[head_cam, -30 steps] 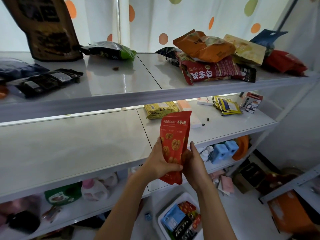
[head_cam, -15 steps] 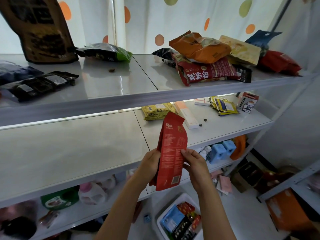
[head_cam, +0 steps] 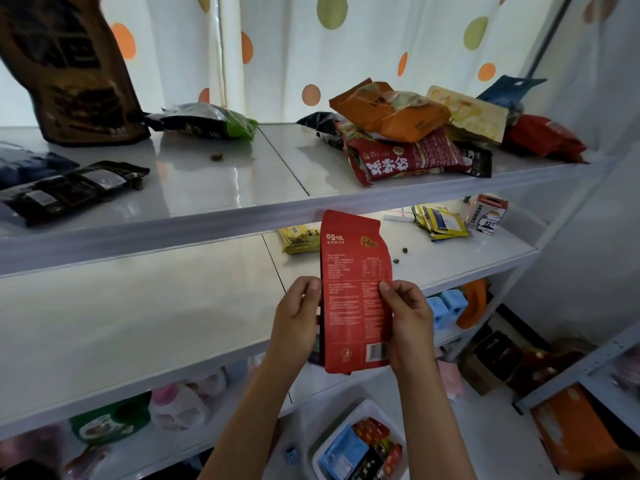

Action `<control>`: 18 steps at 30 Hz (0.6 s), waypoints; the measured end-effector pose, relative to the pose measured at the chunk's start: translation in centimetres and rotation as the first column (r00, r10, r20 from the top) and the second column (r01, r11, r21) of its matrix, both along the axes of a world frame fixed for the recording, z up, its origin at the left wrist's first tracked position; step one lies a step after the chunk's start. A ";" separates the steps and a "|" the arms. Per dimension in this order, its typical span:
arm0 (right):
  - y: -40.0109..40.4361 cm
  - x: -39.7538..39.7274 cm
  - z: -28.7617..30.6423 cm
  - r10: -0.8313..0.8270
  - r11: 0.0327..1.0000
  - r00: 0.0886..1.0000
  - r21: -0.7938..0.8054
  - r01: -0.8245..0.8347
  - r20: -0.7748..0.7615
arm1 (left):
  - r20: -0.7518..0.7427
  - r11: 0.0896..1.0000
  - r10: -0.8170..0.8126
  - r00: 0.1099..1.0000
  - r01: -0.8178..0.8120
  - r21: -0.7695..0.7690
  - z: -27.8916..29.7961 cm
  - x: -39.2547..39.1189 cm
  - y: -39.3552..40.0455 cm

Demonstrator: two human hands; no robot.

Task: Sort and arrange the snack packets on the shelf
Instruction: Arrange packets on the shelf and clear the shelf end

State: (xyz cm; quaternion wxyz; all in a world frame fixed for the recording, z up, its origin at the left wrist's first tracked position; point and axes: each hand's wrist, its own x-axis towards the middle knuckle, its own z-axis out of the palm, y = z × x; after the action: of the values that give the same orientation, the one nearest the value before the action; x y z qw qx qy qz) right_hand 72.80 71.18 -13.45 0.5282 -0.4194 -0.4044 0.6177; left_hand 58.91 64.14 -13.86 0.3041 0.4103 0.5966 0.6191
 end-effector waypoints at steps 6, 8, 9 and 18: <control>0.7 -1.5 6.5 -0.085 0.977 0.996 0.193 0.091 -0.039 | -0.037 0.971 -0.068 0.997 0.075 0.228 6.2 -1.6 0.2; 1.2 -2.7 8.8 -0.092 0.965 0.994 0.242 0.102 -0.053 | -0.086 0.963 -0.047 0.995 0.068 0.259 8.3 -2.6 0.9; 1.4 -3.4 10.0 -0.082 0.960 0.994 0.263 0.098 -0.071 | -0.093 0.960 -0.034 0.995 0.058 0.276 9.4 -3.3 1.2; 3.6 -10.2 17.7 0.260 0.907 0.945 0.386 -0.169 -0.198 | 0.099 0.965 -0.101 0.990 0.073 0.253 16.6 -10.9 1.3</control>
State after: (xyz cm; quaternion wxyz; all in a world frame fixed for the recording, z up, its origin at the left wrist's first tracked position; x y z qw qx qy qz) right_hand 62.60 74.83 4.28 0.5709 -0.1875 -0.4874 0.6336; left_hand 48.00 65.47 2.77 0.3099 0.4359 0.4778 0.6969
